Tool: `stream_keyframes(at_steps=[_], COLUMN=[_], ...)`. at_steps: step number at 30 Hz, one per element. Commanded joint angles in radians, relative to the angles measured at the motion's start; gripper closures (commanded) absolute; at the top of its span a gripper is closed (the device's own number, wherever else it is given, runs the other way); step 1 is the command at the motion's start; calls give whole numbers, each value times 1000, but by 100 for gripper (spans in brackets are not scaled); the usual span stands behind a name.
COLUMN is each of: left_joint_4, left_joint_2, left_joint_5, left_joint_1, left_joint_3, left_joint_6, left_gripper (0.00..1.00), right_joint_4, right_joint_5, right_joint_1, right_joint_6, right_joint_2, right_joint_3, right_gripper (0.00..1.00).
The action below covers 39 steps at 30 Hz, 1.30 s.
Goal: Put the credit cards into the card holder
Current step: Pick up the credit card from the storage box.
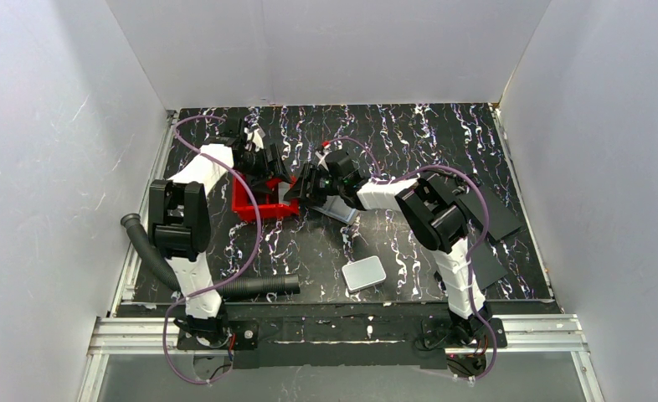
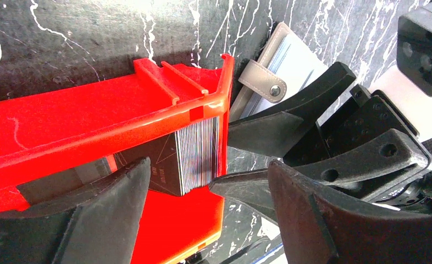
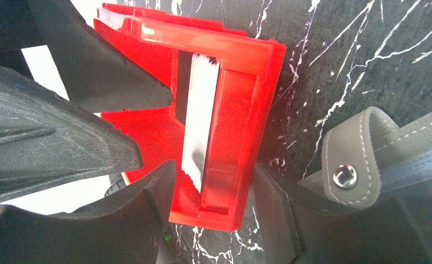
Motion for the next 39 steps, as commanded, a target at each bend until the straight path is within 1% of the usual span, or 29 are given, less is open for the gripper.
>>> stream_keyframes(at_steps=[1,3,6,9,13,16,20,23,25,27,28,29,31,33,39], left_joint_4=[-32,-31,-16,24,96,135,155,162,162,165,163,154,133,118,59], left_joint_2=[-47,-17,20,50,30,15,-9,-15,-18,-20,-20,-20,-21,-29,-45], left_joint_5=[-42,-36,-37,45,117,171,186,193,190,182,175,165,148,134,89], left_joint_1=[-2,-3,-3,-4,-5,-3,-3,-3,-3,-3,-3,-3,-4,-3,-3], left_joint_3=[3,10,3,4,-24,-36,-57,-70,-79,-85,-86,-84,-73,-65,-23], left_joint_6=[14,12,3,-30,-70,-97,-106,-109,-109,-109,-106,-100,-87,-77,-46], left_gripper=[22,18,16,16,16,23,31,40,46,48,48,48,41,35,24], right_joint_4=[89,97,106,108,107,109,112,118,120,119,119,119,122,109,51], right_joint_5=[-16,-18,-20,-20,-22,-23,-23,-23,-24,-25,-26,-26,-28,-26,-17], right_joint_1=[3,3,6,7,11,12,12,12,12,12,12,12,11,11,2], right_joint_6=[12,21,25,27,29,29,33,38,40,38,37,36,31,16,-21], right_joint_2=[-23,-17,-13,-12,-6,-3,4,7,6,4,2,-1,-15,-36,-93], right_joint_3=[0,-4,-5,-2,4,5,4,5,6,8,9,7,-2,-5,-12], right_gripper=[39,42,43,44,46,49,54,58,59,58,56,53,47,44,38])
